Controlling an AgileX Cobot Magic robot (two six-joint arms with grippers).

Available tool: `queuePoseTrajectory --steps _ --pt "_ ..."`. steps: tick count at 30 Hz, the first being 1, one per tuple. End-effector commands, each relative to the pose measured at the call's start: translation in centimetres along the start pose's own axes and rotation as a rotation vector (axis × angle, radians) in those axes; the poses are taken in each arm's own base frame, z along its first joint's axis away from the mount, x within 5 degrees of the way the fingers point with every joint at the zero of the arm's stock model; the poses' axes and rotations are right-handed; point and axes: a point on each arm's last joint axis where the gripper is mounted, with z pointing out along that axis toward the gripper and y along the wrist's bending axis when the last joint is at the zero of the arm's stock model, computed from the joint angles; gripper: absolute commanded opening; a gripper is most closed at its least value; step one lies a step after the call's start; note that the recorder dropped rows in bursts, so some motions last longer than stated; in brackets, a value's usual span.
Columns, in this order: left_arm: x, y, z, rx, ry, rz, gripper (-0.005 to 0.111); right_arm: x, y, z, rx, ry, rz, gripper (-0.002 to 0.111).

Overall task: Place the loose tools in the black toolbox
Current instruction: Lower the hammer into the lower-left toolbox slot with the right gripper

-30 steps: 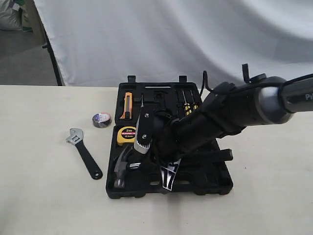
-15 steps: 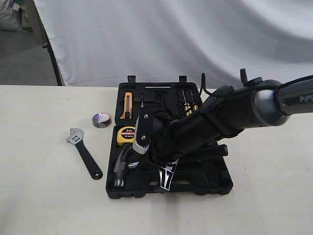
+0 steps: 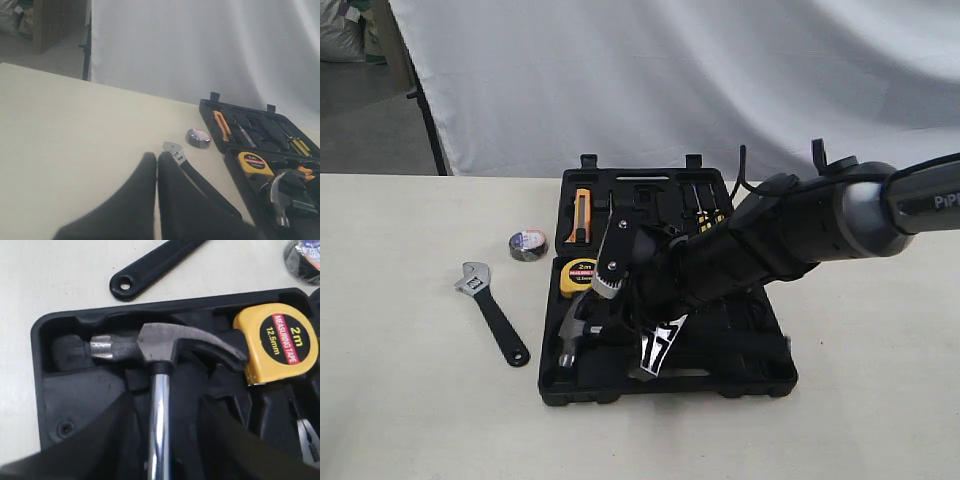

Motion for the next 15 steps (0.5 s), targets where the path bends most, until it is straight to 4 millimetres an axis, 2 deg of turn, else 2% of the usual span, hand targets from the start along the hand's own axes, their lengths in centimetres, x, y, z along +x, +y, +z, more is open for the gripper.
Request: queuePoseTrajectory --steps 1,5,11,15 --pt "-0.2 0.1 0.0 -0.021 -0.02 0.0 0.001 -0.4 0.1 -0.3 -0.028 -0.023 0.015 0.046" --pt "-0.2 0.1 0.0 -0.021 -0.02 0.0 0.001 -0.7 0.9 -0.6 -0.11 -0.046 -0.036 0.046" --pt "-0.2 0.1 0.0 -0.021 -0.02 0.0 0.001 -1.5 0.6 -1.6 -0.079 -0.067 -0.067 0.046" --pt "-0.2 0.1 0.0 -0.021 -0.02 0.0 0.001 -1.5 0.7 -1.6 -0.083 -0.068 -0.069 0.046"
